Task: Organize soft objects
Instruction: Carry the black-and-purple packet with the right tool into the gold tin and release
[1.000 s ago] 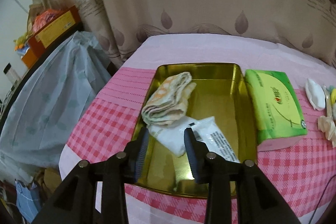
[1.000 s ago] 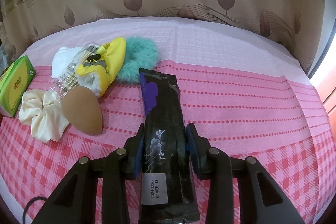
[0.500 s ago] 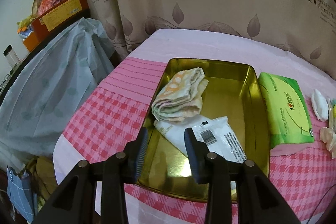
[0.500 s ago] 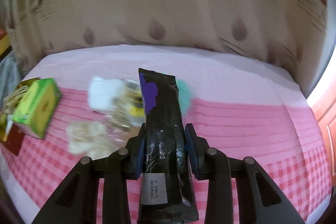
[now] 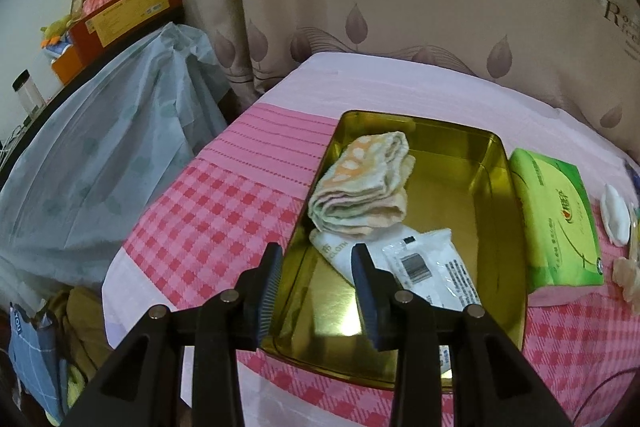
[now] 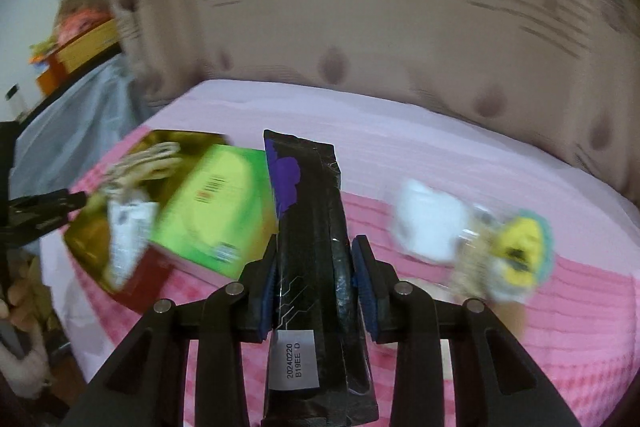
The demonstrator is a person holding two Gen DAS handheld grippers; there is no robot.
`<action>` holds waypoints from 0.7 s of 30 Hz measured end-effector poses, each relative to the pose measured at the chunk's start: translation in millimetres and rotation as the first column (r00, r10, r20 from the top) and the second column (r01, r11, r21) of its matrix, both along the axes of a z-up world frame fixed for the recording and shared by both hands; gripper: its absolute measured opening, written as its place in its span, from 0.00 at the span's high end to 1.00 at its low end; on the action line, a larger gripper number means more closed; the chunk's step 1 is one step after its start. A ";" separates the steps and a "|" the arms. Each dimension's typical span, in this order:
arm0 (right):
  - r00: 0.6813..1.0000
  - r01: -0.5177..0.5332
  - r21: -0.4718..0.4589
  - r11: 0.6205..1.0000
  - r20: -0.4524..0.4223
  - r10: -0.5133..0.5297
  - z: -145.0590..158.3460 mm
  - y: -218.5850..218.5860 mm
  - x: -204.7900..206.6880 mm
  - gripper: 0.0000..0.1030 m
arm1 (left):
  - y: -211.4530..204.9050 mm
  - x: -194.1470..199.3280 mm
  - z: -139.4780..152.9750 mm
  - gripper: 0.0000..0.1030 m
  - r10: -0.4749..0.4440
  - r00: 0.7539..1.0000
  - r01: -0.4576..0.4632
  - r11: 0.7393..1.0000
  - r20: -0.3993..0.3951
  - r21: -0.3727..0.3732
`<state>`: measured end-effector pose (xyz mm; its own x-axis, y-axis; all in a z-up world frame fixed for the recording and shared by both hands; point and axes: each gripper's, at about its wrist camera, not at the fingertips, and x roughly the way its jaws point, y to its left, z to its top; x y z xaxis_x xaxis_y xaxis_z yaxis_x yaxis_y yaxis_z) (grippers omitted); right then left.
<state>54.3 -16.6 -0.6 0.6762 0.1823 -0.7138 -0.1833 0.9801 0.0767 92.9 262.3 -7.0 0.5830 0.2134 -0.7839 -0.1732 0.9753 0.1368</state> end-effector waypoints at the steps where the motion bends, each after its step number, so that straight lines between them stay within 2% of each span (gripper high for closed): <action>1: 1.000 -0.025 0.008 1.000 -0.002 0.025 0.9 12.5 3.5 0.70 | 2.1 0.2 0.2 0.65 0.005 1.000 -0.005 1.000 0.001 -0.003; 6: 0.993 -0.116 0.025 0.993 -0.017 0.116 4.3 70.5 20.4 0.70 | 10.8 1.6 0.0 0.65 0.028 1.000 -0.028 0.999 -0.003 -0.018; 11: 0.981 -0.179 0.068 0.981 -0.061 0.183 -5.9 120.8 40.6 0.70 | 15.7 2.7 -0.2 0.65 0.043 0.999 -0.043 0.998 -0.005 -0.037; 21: 0.970 -0.220 0.027 0.975 -0.105 0.221 -26.4 173.1 67.1 0.70 | 23.9 4.3 -0.5 0.65 0.058 0.998 -0.059 0.996 -0.010 -0.072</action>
